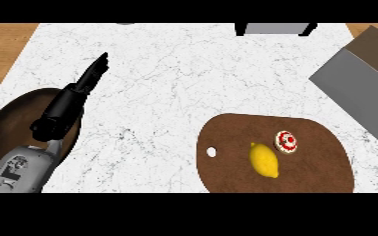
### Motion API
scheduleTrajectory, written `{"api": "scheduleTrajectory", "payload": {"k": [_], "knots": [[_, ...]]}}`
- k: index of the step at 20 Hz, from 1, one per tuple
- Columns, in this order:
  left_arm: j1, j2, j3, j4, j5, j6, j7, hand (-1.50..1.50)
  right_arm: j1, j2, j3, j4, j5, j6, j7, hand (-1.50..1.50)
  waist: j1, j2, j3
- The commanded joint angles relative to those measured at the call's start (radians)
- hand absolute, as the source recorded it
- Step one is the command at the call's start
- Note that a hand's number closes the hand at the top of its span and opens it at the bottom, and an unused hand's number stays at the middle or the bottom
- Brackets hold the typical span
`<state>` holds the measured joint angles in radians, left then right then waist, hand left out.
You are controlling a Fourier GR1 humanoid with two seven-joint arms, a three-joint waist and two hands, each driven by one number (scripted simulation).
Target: Pick the cupcake from the cutting board and place it in the cardboard box
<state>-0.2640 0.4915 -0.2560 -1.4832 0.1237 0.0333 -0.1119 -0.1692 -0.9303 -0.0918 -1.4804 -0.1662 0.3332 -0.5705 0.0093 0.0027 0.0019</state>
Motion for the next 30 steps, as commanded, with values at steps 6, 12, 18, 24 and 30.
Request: {"api": "scheduleTrajectory", "payload": {"k": [6,12,18,24,30], "knots": [[-0.018,-0.020,0.014,-0.009,-0.026,0.009,0.028,0.00,-0.008,-0.154,0.109,-0.162,0.302,0.031,0.021,-1.50,-0.016,-0.004,-0.003],[0.098,0.023,0.042,-0.109,0.005,-0.029,0.033,0.00,0.089,-0.190,0.210,-0.395,0.452,0.058,0.144,-1.50,-0.018,-0.014,-0.002],[-0.004,-0.047,0.033,0.033,-0.054,-0.023,-0.002,0.00,0.023,-0.143,0.322,-0.571,0.576,0.125,0.454,-1.50,-0.016,-0.001,-0.003],[0.014,-0.023,0.089,-0.054,-0.036,-0.066,0.055,0.00,0.001,-0.032,0.382,-0.656,0.589,0.261,0.699,-1.50,-0.003,-0.003,-0.003],[0.072,-0.048,0.107,-0.113,-0.068,-0.088,0.067,0.00,-0.013,0.098,0.433,-0.626,0.682,0.334,0.754,-1.50,-0.001,-0.003,-0.002]]}}
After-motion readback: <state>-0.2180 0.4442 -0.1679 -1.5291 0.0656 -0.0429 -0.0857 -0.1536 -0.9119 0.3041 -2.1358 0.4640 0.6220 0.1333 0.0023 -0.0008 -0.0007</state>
